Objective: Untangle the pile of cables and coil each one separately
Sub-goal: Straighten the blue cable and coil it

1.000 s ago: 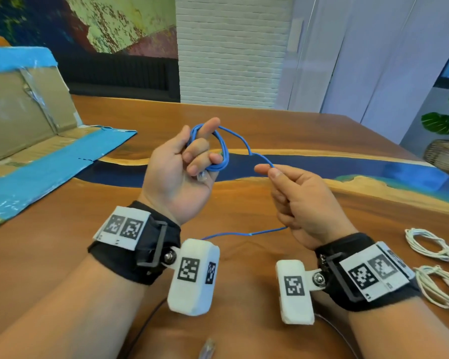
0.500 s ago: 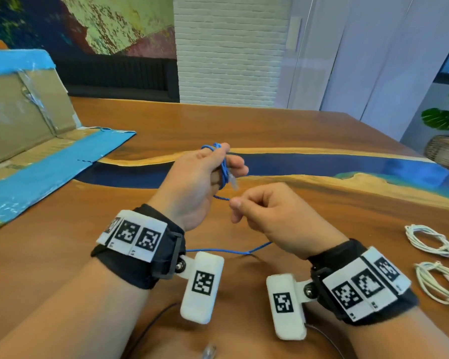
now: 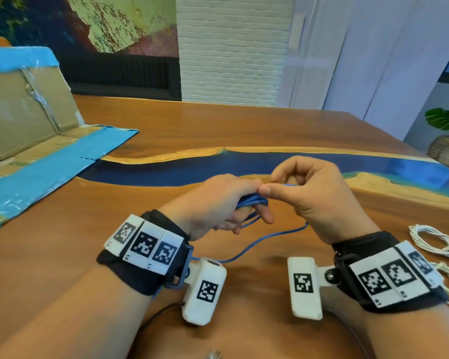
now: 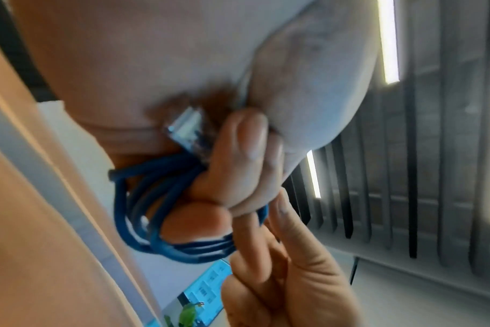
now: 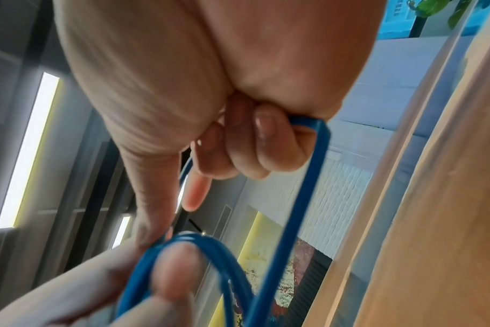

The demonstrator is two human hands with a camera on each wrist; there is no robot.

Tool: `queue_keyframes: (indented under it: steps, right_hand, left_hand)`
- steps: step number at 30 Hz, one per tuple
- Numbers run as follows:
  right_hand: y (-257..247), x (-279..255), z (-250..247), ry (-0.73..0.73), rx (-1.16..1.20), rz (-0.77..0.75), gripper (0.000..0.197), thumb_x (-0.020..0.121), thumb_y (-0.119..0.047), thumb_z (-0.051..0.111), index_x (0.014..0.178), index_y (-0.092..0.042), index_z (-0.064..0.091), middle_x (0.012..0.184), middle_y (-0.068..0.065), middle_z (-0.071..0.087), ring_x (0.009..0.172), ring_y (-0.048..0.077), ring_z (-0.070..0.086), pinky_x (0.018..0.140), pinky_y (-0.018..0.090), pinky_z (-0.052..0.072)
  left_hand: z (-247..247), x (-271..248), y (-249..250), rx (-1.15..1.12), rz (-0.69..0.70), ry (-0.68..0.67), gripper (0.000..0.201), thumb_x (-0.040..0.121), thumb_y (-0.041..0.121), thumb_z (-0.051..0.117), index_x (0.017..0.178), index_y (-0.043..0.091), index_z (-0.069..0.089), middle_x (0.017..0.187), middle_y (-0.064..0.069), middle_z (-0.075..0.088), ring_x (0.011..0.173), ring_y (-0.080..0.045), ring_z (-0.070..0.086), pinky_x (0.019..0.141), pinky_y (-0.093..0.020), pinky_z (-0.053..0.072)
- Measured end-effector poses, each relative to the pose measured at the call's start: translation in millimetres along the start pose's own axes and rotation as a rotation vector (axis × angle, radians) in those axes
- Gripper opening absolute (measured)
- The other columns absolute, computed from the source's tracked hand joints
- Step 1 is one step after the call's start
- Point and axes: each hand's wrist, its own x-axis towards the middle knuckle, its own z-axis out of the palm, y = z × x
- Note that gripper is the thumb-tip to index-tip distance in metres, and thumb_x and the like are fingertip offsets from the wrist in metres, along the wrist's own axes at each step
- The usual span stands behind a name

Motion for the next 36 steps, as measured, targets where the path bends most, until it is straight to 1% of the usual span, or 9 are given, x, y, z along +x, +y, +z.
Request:
queue_keyframes:
  steps: [2, 4, 9, 13, 17, 22, 25, 29, 36]
  right_hand:
    - [-5.0, -2.2, -1.7, -0.066, 0.001, 0.008, 0.022, 0.082, -0.027, 0.078, 0.099, -0.013, 0.076, 0.049, -0.005, 0.042, 0.043, 0.005, 0.033, 0.048, 0.014, 0.029]
    - [-9.9, -4.8, 2.2, -0.167, -0.047, 0.006, 0.025, 0.100, -0.025, 0.059, 0.095, -0.009, 0.077, 0.043, -0.015, 0.042, 0.038, 0.004, 0.038, 0.045, 0.009, 0.032]
    - [-2.9, -2.7, 10.2, -0.183, 0.015, 0.063, 0.051, 0.101, -0.045, 0.046, 0.077, -0.002, 0.063, 0.048, -0.010, 0.030, 0.040, 0.005, 0.024, 0.043, 0.013, 0.023]
    - [3.6, -0.7, 10.8, -0.125, 0.122, 0.134, 0.046, 0.107, -0.037, 0.044, 0.091, -0.001, 0.066, 0.051, -0.006, 0.027, 0.042, 0.009, 0.020, 0.041, 0.022, 0.020]
    - [6.5, 1.9, 11.8, -0.093, 0.350, 0.251, 0.031, 0.109, -0.019, 0.043, 0.122, -0.011, 0.070, 0.058, -0.002, 0.034, 0.045, 0.009, 0.021, 0.040, 0.020, 0.018]
    - [11.7, -0.6, 22.5, -0.120, 0.410, 0.340, 0.033, 0.108, -0.007, 0.041, 0.130, -0.013, 0.066, 0.069, 0.005, 0.048, 0.041, 0.011, 0.031, 0.036, 0.023, 0.037]
    - [14.0, -5.6, 36.2, -0.208, 0.329, 0.368, 0.033, 0.107, -0.004, 0.042, 0.131, -0.011, 0.063, 0.073, 0.009, 0.052, 0.036, 0.010, 0.033, 0.035, 0.025, 0.047]
    - [9.0, -12.1, 42.7, -0.402, 0.192, 0.369, 0.031, 0.108, -0.008, 0.043, 0.134, -0.015, 0.058, 0.069, 0.009, 0.056, 0.035, 0.013, 0.032, 0.036, 0.026, 0.047]
    - [-5.3, -10.7, 28.3, -0.375, 0.079, 0.223, 0.028, 0.102, -0.020, 0.059, 0.082, -0.004, 0.071, 0.048, -0.003, 0.035, 0.039, 0.014, 0.031, 0.041, 0.028, 0.041]
  left_hand:
    - [0.5, -2.1, 2.3, -0.143, 0.032, -0.025, 0.060, 0.109, 0.036, 0.033, 0.087, -0.007, 0.068, 0.046, 0.001, 0.022, 0.042, -0.019, 0.015, 0.057, -0.031, 0.037]
    - [-2.0, -4.6, 5.1, -0.277, 0.047, -0.027, 0.054, 0.108, 0.033, 0.034, 0.076, 0.000, 0.062, 0.047, 0.003, 0.017, 0.041, -0.017, 0.011, 0.055, -0.030, 0.036]
    - [-1.6, -3.2, 7.6, -0.482, 0.037, -0.031, 0.049, 0.105, 0.033, 0.037, 0.066, 0.009, 0.056, 0.050, 0.004, 0.012, 0.041, -0.017, 0.009, 0.056, -0.029, 0.041]
    - [1.9, -0.5, 7.8, -0.577, 0.047, -0.013, 0.050, 0.107, 0.035, 0.038, 0.067, 0.012, 0.057, 0.051, 0.006, 0.016, 0.040, -0.013, 0.013, 0.056, -0.027, 0.043]
    - [1.9, 1.3, 6.8, -0.707, 0.093, 0.033, 0.042, 0.109, 0.034, 0.036, 0.083, 0.010, 0.058, 0.053, 0.007, 0.021, 0.041, -0.011, 0.018, 0.058, -0.025, 0.044]
    - [-2.2, 5.8, 5.5, -0.918, 0.201, 0.105, 0.043, 0.110, 0.031, 0.034, 0.109, 0.003, 0.067, 0.054, 0.008, 0.032, 0.043, -0.007, 0.036, 0.075, -0.025, 0.049]
    - [-7.6, 5.0, 8.3, -1.026, 0.297, 0.145, 0.044, 0.110, 0.027, 0.033, 0.130, -0.004, 0.056, 0.068, 0.005, 0.055, 0.065, -0.010, 0.065, 0.092, -0.027, 0.056]
    - [-8.1, 8.4, 5.9, -0.765, 0.356, 0.385, 0.035, 0.110, 0.019, 0.038, 0.131, -0.003, 0.055, 0.085, -0.004, 0.072, 0.097, -0.026, 0.075, 0.093, -0.034, 0.058]
    - [-5.2, 10.7, -1.2, -0.082, 0.195, 0.470, 0.024, 0.109, 0.017, 0.044, 0.107, 0.011, 0.067, 0.090, -0.008, 0.074, 0.075, -0.023, 0.068, 0.070, -0.033, 0.054]
